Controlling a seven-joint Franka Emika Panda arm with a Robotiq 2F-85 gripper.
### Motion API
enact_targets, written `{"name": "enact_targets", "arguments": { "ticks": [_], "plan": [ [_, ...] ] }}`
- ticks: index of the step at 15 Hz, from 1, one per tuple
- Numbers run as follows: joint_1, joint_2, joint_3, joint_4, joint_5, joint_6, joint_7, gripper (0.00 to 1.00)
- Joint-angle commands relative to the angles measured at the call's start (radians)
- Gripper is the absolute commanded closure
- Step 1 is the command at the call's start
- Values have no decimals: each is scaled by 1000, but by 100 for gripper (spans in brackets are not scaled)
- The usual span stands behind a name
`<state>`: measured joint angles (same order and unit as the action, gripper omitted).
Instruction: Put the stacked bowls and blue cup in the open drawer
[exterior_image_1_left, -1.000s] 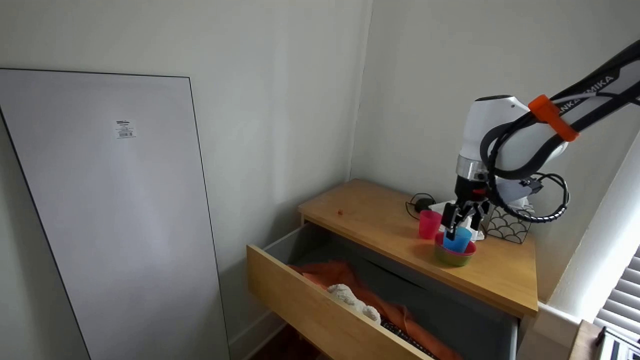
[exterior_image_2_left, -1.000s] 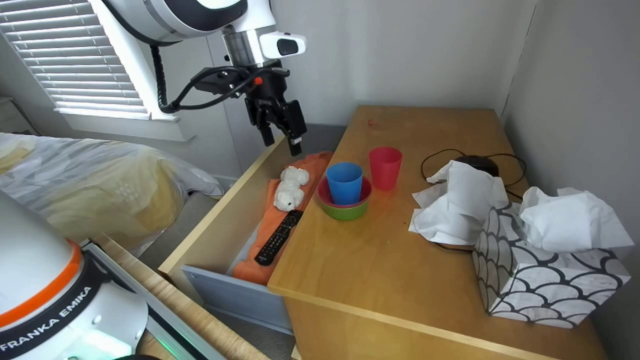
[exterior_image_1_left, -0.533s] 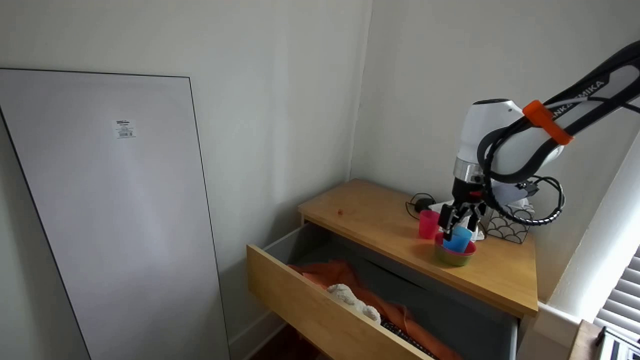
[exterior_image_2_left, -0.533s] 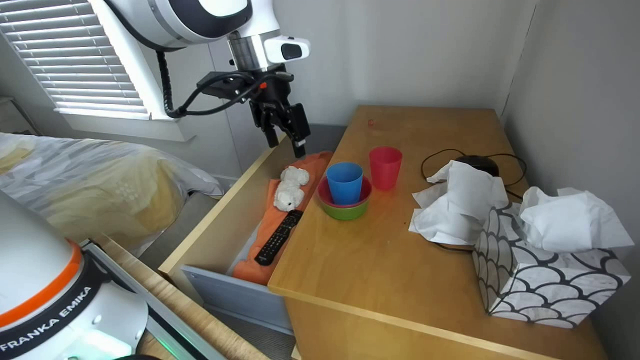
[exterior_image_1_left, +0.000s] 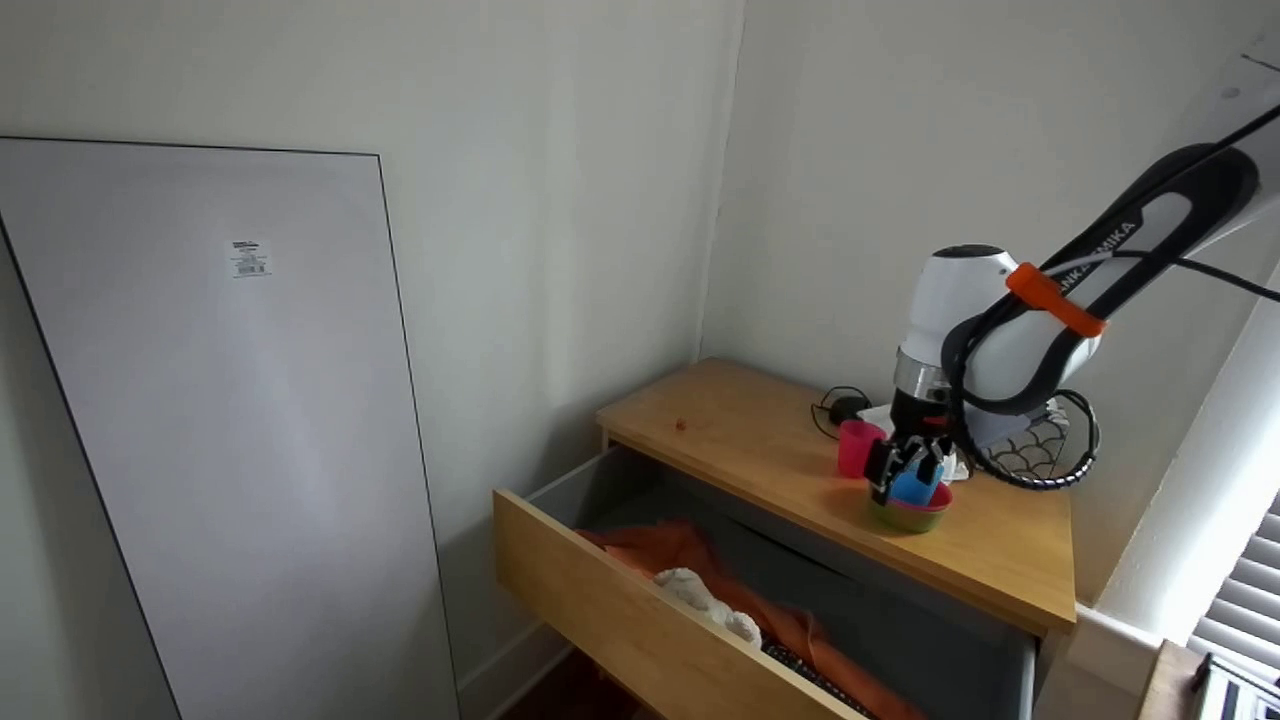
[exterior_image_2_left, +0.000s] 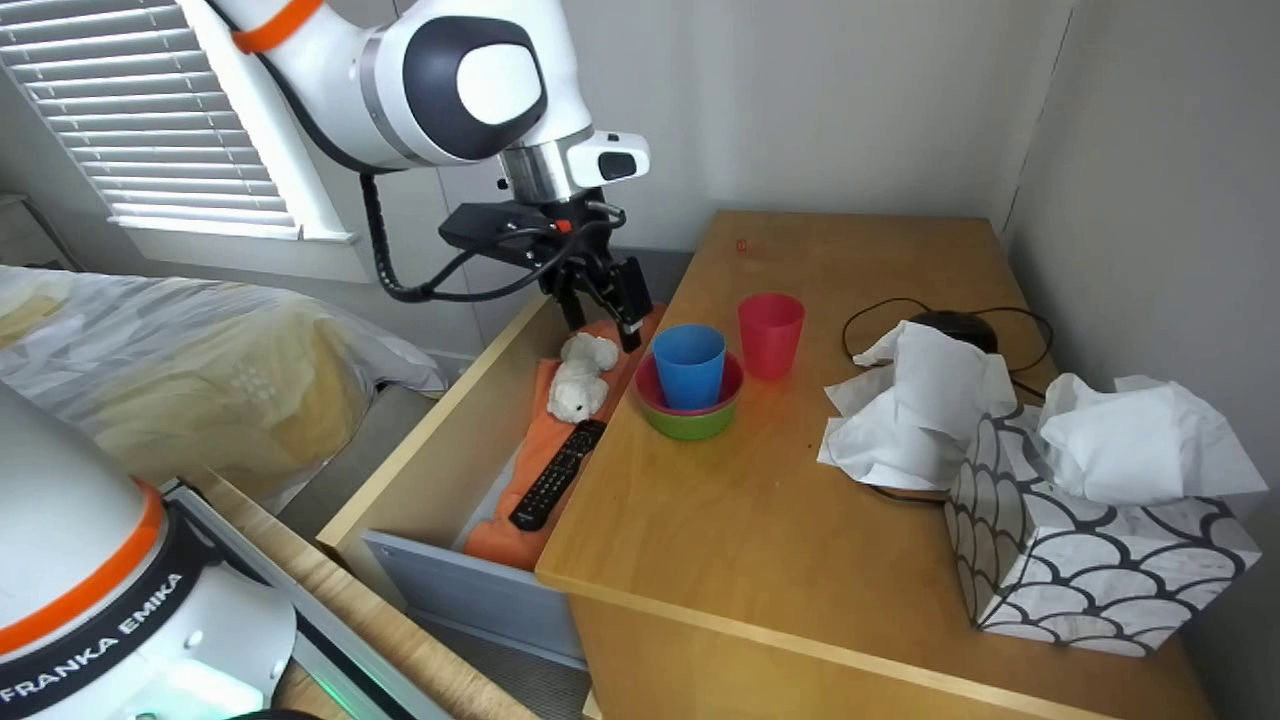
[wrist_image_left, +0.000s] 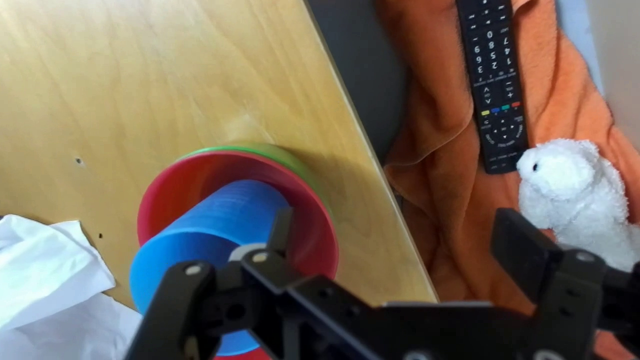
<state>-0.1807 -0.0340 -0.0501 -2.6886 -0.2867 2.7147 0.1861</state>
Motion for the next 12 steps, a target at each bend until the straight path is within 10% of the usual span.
{"name": "enact_targets", "arguments": {
  "ticks": [1, 12],
  "plan": [
    [11, 70, -30, 18, -114, 65, 21, 0],
    [45, 176, -104, 55, -461, 162, 172, 0]
  ]
}}
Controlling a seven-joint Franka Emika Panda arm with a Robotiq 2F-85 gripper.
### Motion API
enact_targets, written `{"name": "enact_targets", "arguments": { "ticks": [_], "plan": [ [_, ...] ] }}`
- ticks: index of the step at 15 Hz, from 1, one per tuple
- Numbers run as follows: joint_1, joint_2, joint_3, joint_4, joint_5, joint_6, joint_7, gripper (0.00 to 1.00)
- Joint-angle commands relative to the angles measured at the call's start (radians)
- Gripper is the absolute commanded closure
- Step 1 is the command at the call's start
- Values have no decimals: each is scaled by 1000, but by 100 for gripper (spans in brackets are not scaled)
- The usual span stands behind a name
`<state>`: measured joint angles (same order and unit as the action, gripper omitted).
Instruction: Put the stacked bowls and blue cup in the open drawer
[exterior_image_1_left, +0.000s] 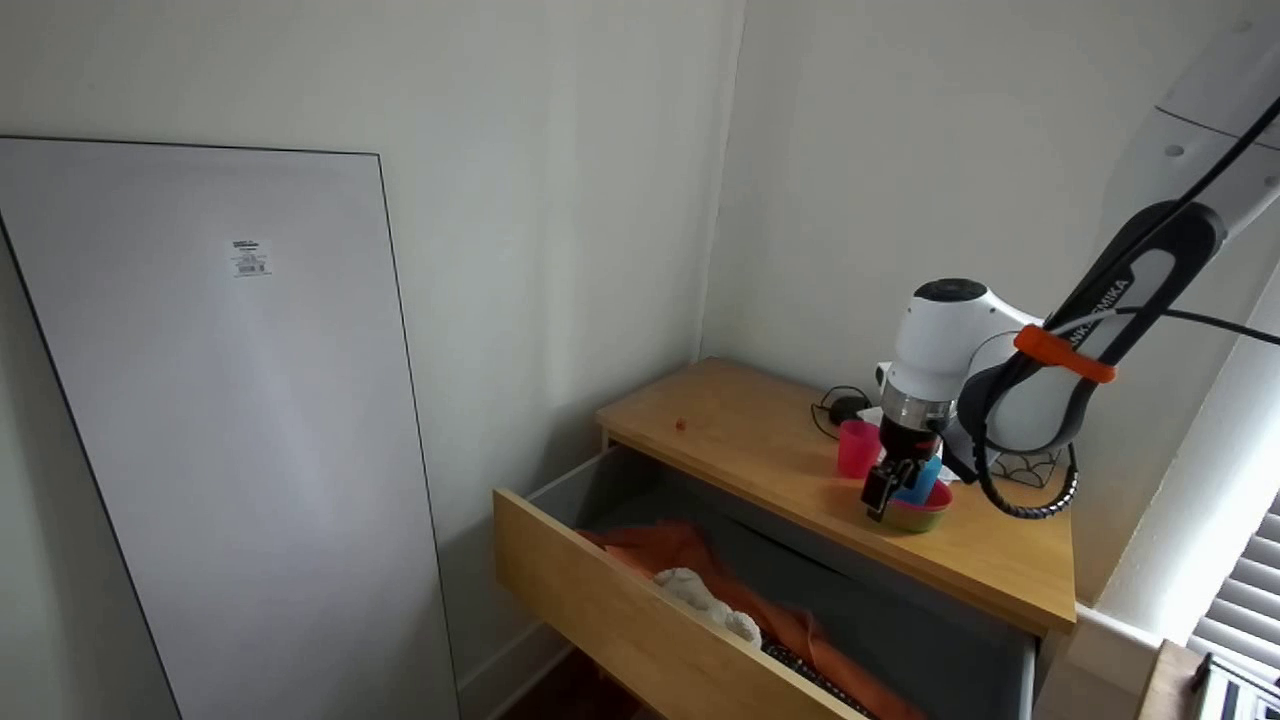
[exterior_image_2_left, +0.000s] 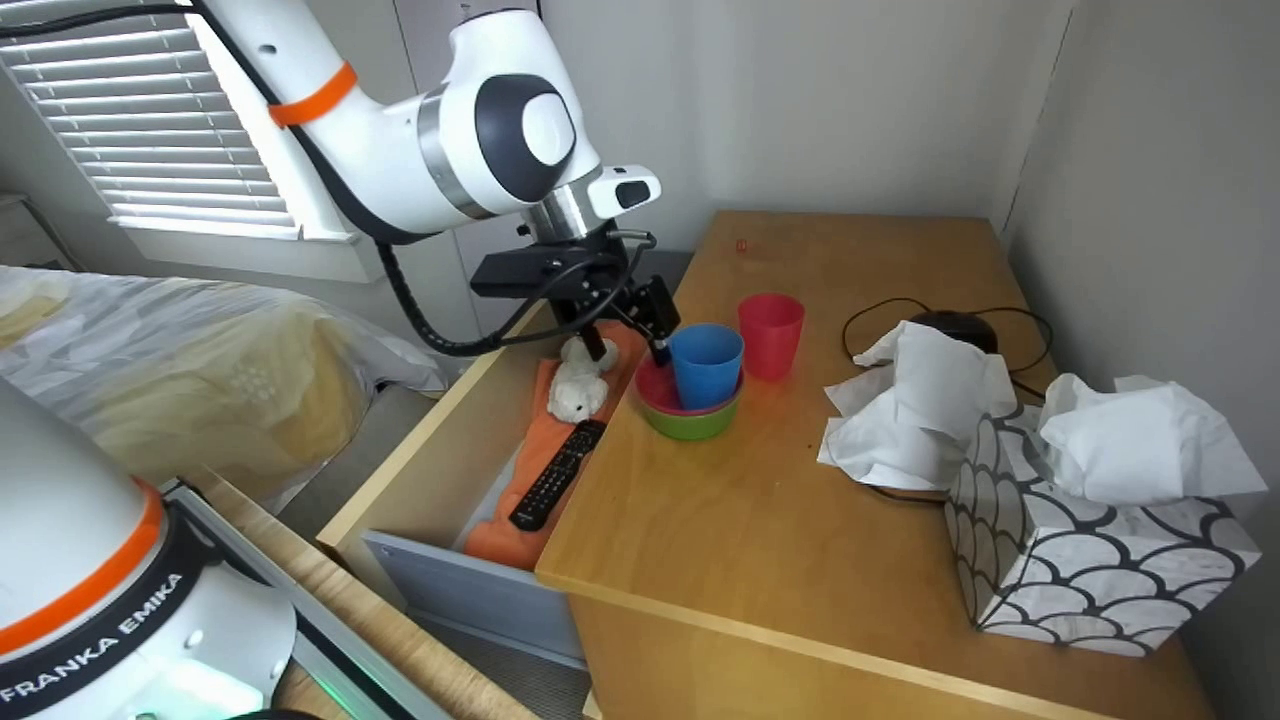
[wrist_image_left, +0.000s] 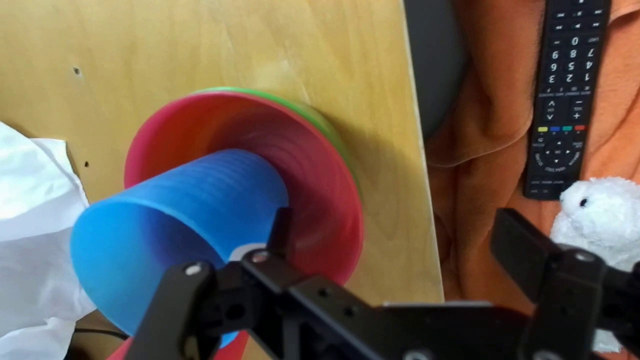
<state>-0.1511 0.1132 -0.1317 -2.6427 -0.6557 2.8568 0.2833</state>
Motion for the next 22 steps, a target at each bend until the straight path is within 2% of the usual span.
{"name": "enact_targets", "arguments": {
  "ticks": [1, 3, 4, 6, 10, 15, 22],
  "plan": [
    [16, 32, -24, 10, -117, 19, 93, 0],
    [16, 40, -25, 10, -156, 20, 126, 3],
    [15, 43, -25, 10, -171, 20, 140, 26],
    [15, 49, -24, 10, -193, 20, 166, 29],
    [15, 55, -21, 9, -222, 24, 203, 62],
    [15, 45, -14, 1, -227, 33, 208, 99],
    [45, -19, 19, -66, -233, 63, 190, 99]
  ]
}}
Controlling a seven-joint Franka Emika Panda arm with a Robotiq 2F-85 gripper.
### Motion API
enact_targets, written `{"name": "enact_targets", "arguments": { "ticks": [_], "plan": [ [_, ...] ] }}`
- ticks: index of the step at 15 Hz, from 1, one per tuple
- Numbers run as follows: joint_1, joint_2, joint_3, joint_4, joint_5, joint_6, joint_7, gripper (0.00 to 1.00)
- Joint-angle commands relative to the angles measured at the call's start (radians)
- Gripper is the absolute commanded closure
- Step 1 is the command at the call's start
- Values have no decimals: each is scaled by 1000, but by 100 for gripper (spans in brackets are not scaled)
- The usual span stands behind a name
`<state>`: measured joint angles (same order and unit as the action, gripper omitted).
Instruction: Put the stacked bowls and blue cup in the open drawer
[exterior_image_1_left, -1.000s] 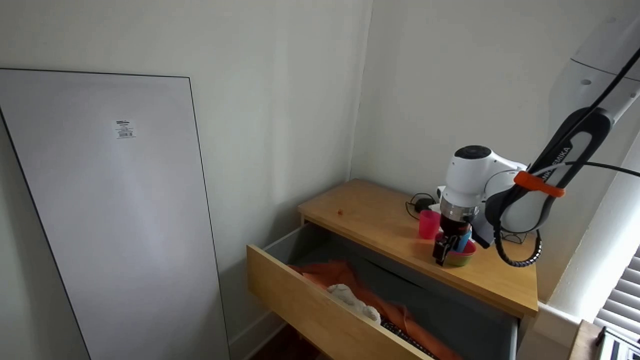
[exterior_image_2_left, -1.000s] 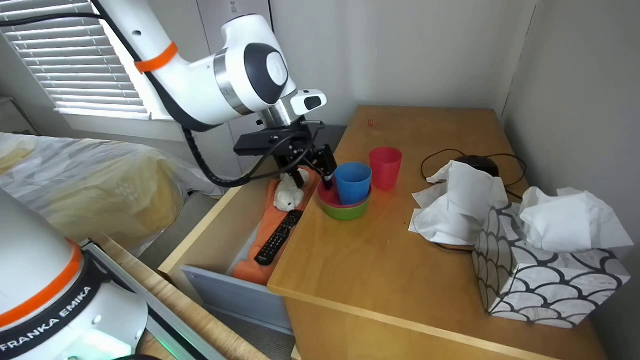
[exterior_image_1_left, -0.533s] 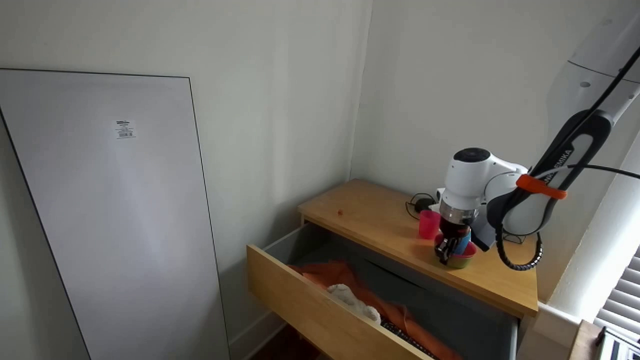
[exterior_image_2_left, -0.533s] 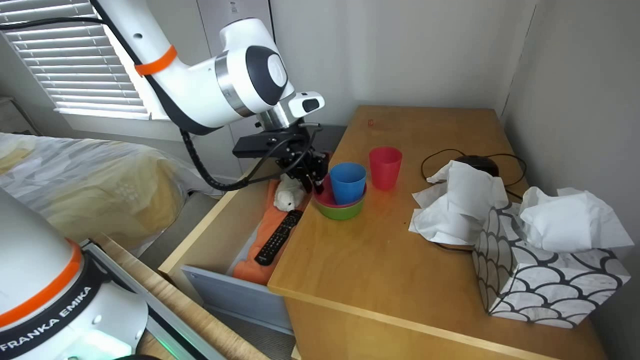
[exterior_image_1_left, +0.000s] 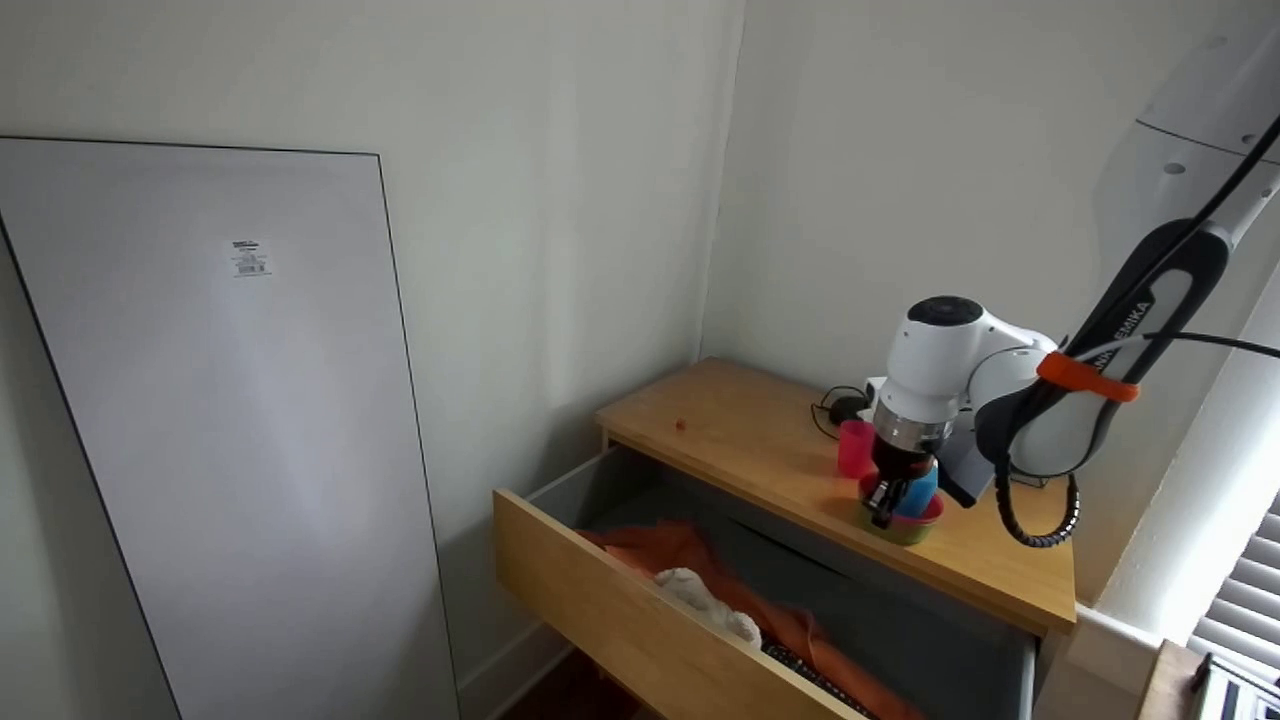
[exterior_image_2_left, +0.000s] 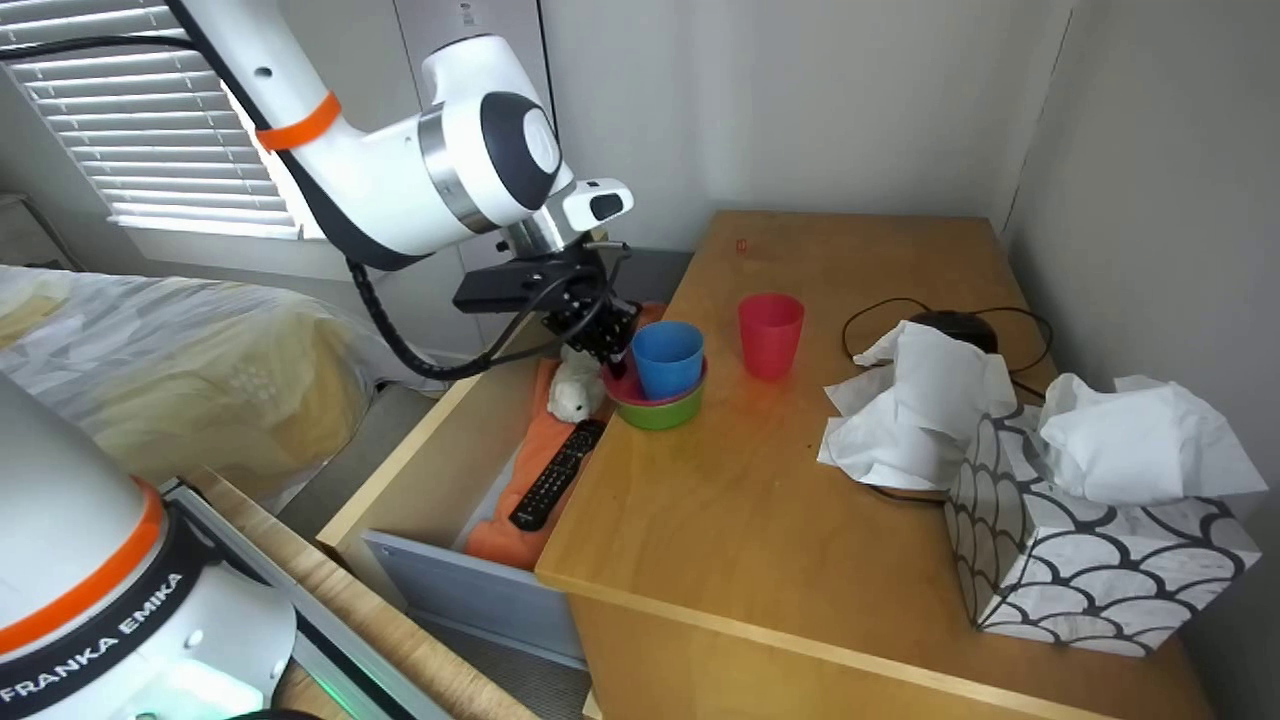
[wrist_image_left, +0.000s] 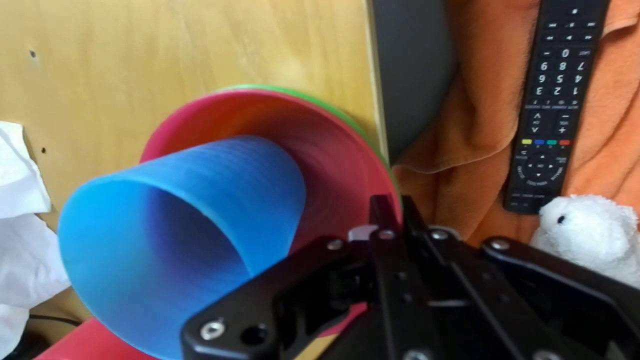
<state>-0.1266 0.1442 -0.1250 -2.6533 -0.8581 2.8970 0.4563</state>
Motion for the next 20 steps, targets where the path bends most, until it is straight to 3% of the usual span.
{"name": "enact_targets", "arguments": {
  "ticks": [1, 13, 20],
  "plan": [
    [29, -54, 19, -63, -34, 27, 16, 99],
    [170, -55, 127, -105, -148, 22, 18, 99],
    [170, -36, 131, -81, -125, 15, 0, 94]
  ]
}}
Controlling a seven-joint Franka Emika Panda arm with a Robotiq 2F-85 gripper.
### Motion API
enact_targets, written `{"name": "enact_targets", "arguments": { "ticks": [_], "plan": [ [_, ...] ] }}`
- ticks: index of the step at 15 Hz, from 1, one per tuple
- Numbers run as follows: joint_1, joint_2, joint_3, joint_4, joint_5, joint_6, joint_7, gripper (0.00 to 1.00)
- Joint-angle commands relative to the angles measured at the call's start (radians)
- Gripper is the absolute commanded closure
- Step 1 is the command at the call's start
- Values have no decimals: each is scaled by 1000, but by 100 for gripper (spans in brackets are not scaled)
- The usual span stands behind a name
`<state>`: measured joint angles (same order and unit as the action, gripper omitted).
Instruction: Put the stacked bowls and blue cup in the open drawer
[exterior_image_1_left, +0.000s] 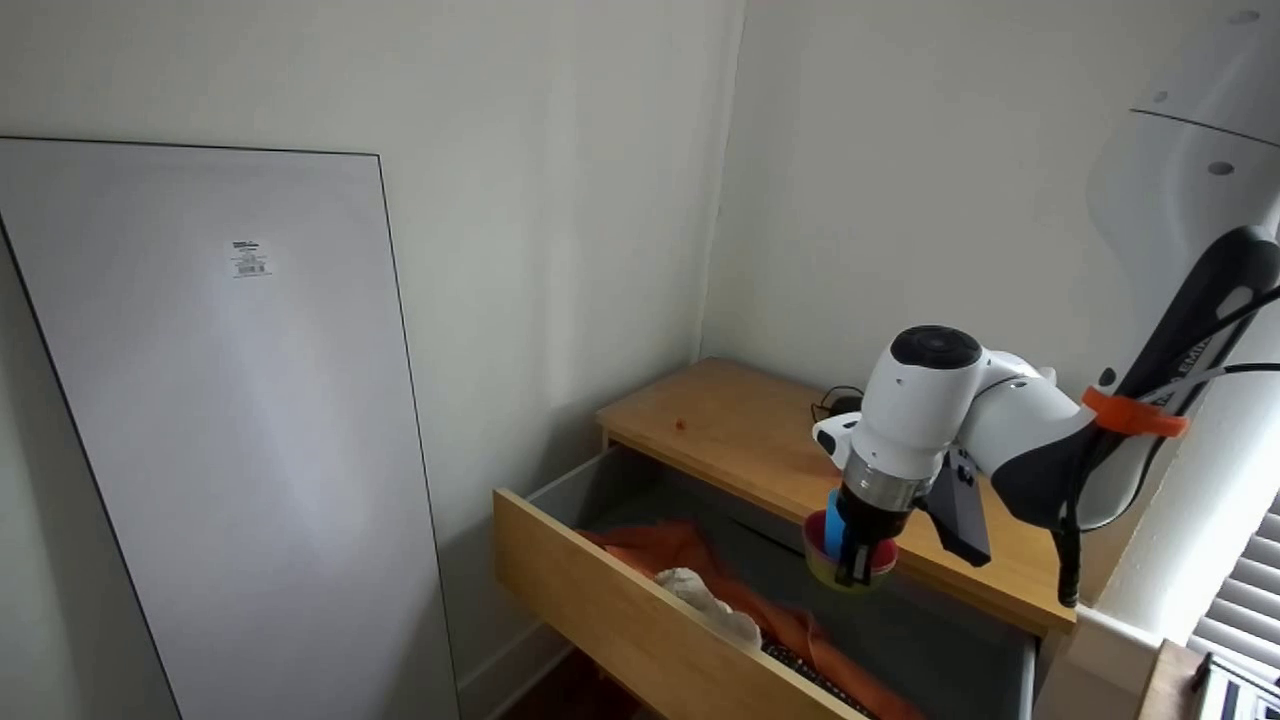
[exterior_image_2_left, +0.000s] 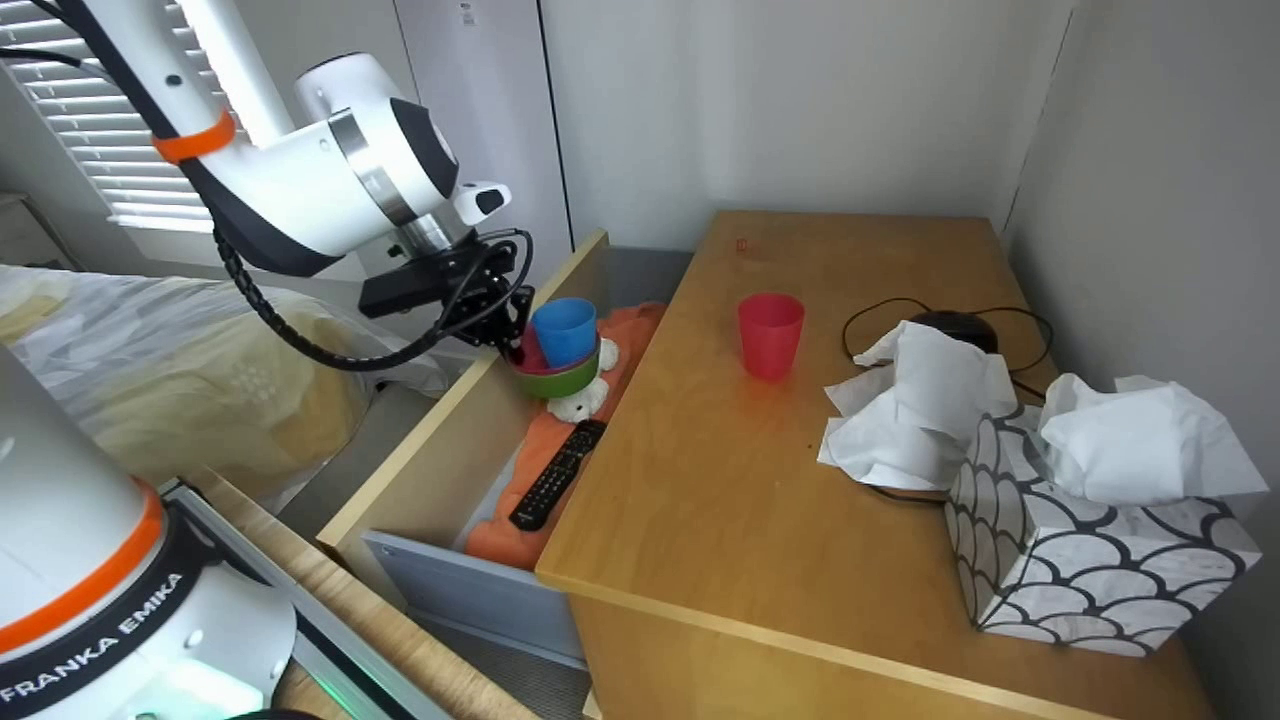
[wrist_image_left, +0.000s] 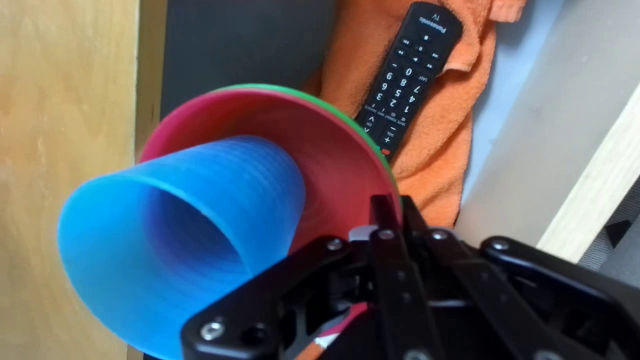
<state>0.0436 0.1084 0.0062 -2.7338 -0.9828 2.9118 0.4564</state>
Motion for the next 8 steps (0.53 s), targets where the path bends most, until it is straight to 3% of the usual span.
{"name": "enact_targets", "arguments": {
  "ticks": [1, 3, 8],
  "plan": [
    [0, 0, 0, 0, 0, 0, 0, 94],
    [0, 0, 0, 0, 0, 0, 0, 99],
    [14, 51, -29, 6, -70, -48, 131, 99]
  ]
}}
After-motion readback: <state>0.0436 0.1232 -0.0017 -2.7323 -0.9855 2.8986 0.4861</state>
